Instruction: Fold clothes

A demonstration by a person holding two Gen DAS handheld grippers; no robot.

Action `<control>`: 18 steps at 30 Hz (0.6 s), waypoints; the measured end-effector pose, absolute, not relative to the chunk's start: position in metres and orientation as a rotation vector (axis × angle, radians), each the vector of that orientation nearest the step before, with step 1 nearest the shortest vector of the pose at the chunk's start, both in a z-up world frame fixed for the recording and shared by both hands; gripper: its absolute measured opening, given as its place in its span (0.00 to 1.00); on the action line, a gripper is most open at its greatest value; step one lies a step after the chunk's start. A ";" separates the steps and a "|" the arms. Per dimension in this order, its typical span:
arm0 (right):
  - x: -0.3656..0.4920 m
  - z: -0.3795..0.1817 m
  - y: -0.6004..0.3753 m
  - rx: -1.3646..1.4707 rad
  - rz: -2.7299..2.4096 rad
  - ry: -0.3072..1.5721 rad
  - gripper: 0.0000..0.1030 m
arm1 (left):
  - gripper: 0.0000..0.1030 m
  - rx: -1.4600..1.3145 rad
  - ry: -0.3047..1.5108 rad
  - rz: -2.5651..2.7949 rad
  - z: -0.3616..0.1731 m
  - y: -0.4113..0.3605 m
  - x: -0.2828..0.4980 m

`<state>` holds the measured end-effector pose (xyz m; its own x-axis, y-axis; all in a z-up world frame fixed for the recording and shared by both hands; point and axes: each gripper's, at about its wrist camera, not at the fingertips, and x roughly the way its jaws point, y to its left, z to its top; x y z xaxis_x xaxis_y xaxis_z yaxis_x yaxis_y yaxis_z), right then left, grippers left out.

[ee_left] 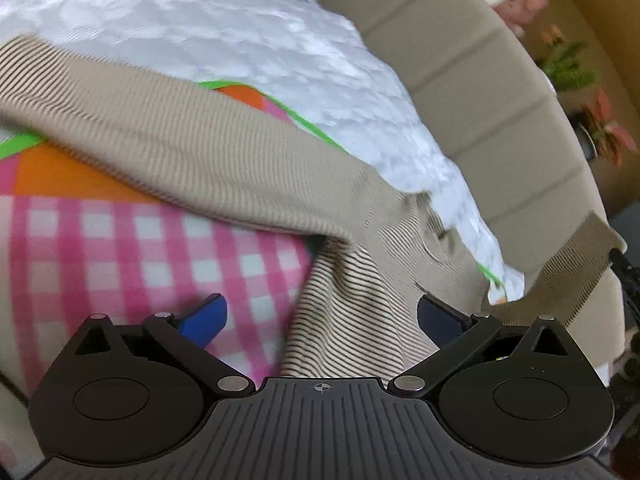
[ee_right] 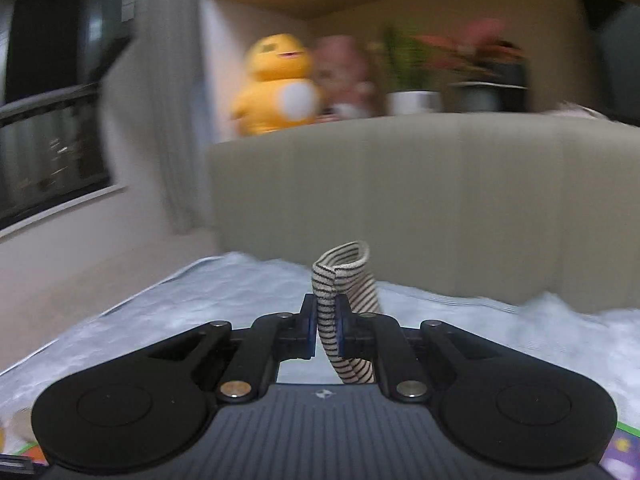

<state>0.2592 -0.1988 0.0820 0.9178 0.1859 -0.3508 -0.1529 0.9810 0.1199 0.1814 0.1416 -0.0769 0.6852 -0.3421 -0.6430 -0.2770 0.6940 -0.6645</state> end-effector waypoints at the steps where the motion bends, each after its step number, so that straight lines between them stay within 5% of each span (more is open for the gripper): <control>1: 0.262 0.082 -0.182 0.079 0.202 0.376 0.09 | 1.00 -0.845 0.845 -0.041 -0.078 0.144 0.182; 14: 0.266 0.031 -0.060 -0.018 0.343 0.527 0.09 | 1.00 -0.928 0.853 -0.076 -0.082 0.158 0.181; 18: 0.269 0.017 -0.050 0.000 0.366 0.553 0.16 | 1.00 -0.932 0.862 -0.083 -0.084 0.159 0.182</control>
<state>0.2689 -0.0502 0.0167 0.7884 0.3394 -0.5131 -0.3396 0.9356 0.0970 0.1820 0.1592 -0.0844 0.6731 -0.4128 -0.6136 -0.2877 0.6182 -0.7315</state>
